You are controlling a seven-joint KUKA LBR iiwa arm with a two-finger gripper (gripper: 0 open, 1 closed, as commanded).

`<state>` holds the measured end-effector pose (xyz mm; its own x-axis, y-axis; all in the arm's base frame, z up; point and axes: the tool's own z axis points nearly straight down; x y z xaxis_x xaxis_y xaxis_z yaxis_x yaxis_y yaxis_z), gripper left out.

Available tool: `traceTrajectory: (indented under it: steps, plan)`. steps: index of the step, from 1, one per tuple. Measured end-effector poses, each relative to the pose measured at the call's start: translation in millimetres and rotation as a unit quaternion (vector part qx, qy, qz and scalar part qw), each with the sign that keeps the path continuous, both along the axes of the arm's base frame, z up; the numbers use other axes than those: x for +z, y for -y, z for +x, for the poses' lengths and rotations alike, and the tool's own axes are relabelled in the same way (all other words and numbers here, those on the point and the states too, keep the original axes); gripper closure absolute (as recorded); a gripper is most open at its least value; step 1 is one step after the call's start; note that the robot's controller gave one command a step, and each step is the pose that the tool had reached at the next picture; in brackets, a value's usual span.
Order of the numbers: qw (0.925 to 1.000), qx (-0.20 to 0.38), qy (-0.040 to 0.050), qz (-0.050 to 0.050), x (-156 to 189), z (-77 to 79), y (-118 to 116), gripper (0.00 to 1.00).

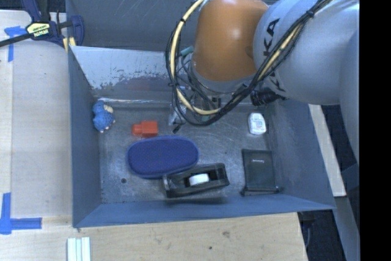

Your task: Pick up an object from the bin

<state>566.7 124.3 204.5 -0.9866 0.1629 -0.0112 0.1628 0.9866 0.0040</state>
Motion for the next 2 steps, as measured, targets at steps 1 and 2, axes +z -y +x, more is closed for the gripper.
traceTrajectory:
  steps: [1,2]
  plan:
    - [1.0000,0.000,-0.0044,-0.001,-5,-1.7,0,0.00]
    - [0.9998,0.017,-0.0077,-0.002,-121,35.9,-14,0.00]
